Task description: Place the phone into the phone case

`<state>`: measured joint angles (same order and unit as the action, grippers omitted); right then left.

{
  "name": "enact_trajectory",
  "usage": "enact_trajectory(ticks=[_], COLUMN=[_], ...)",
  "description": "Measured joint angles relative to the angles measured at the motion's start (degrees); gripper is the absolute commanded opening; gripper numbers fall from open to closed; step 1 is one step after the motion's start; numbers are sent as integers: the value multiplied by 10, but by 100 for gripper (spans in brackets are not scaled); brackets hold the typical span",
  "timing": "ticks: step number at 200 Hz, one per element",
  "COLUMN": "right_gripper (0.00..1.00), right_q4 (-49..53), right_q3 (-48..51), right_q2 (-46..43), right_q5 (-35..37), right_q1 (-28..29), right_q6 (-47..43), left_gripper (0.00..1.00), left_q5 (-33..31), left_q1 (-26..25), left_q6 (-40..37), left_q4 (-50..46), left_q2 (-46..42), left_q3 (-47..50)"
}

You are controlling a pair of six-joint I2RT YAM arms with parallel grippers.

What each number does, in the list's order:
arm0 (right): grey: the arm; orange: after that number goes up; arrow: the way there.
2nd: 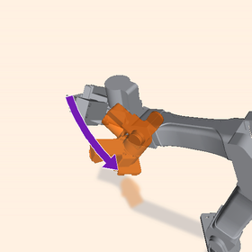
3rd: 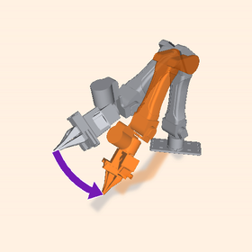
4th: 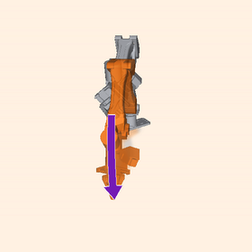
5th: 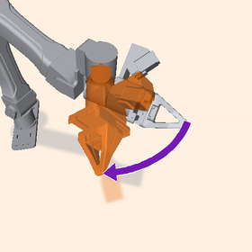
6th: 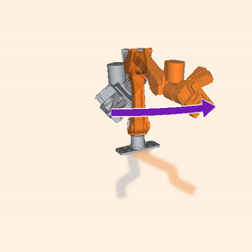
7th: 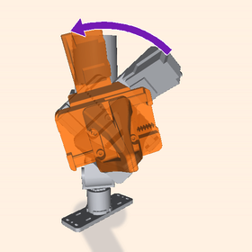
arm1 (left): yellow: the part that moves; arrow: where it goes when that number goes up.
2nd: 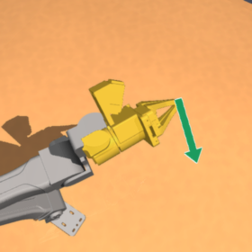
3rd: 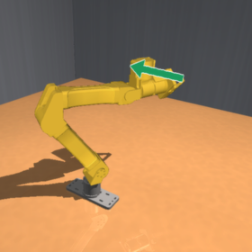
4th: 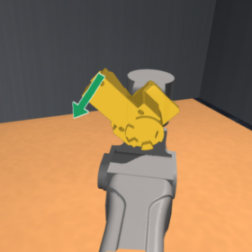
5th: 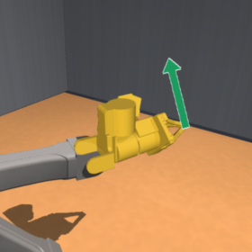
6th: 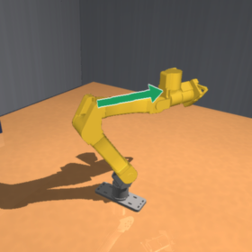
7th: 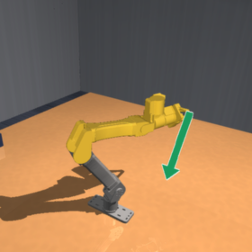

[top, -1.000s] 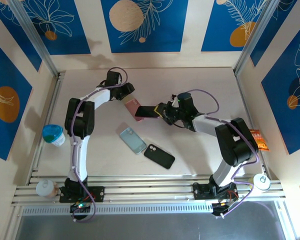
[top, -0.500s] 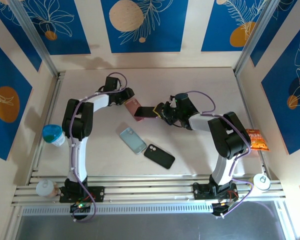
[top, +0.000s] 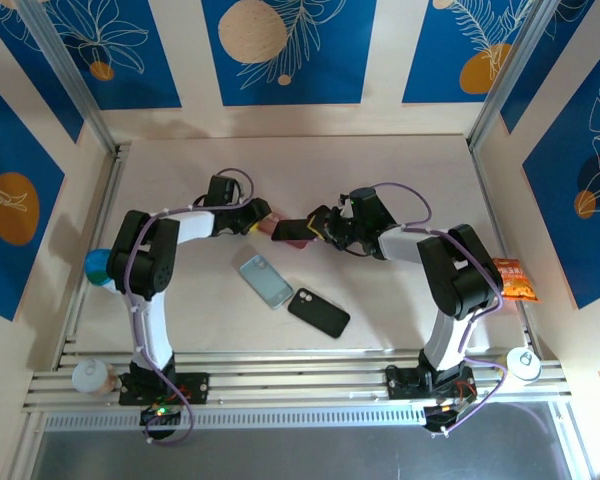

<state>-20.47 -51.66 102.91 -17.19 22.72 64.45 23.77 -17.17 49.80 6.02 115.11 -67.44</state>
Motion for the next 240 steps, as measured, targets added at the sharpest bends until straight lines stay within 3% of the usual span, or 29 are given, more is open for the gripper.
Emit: enact_trajectory(ticks=[67, 134, 240], right_gripper=[0, 0, 0], right_q4=[8, 2, -42], right_q3=[-22, -57, -58], right_q2=[4, 52, 83], right_q5=[-2, -1, 24], right_q1=[-6, 3, 24], right_q6=[-9, -7, 13], left_gripper=[54, 53, 53], left_q5=[3, 2, 2], left_q1=[1, 7, 8], left_q6=[29, 24, -2], left_q4=[30, 29, 13], left_q2=[-14, 3, 29], left_q3=[8, -40, -39])
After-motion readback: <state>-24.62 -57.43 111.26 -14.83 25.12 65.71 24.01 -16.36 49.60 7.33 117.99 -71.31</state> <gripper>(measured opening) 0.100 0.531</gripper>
